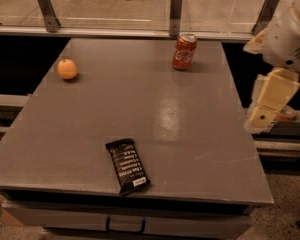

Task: Pick orange

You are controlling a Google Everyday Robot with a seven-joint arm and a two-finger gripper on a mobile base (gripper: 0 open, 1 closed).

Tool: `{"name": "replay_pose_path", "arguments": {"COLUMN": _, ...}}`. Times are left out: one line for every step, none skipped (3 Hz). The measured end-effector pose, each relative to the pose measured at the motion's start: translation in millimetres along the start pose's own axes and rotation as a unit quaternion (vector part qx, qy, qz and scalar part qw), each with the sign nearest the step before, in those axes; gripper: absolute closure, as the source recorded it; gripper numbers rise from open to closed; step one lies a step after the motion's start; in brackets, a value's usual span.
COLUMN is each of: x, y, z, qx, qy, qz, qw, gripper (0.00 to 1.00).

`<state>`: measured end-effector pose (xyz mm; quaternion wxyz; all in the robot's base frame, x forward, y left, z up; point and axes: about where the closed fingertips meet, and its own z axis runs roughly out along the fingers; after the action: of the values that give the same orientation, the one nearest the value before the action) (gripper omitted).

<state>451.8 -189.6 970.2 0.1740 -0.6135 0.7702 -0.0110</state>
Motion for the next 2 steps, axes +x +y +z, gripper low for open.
{"name": "replay_pose_path", "arguments": {"x": -74.4, "y": -9.6, "z": 30.3, "qx": -0.021, "qy": -0.064, "qz": -0.047, "qw": 0.9966, "gripper": 0.0}}
{"name": "replay_pose_path", "arguments": {"x": -176.1, "y": -6.4, "z": 47.6, "qx": -0.038, "qy": -0.146, "qz": -0.122, "qw": 0.981, "gripper": 0.0}}
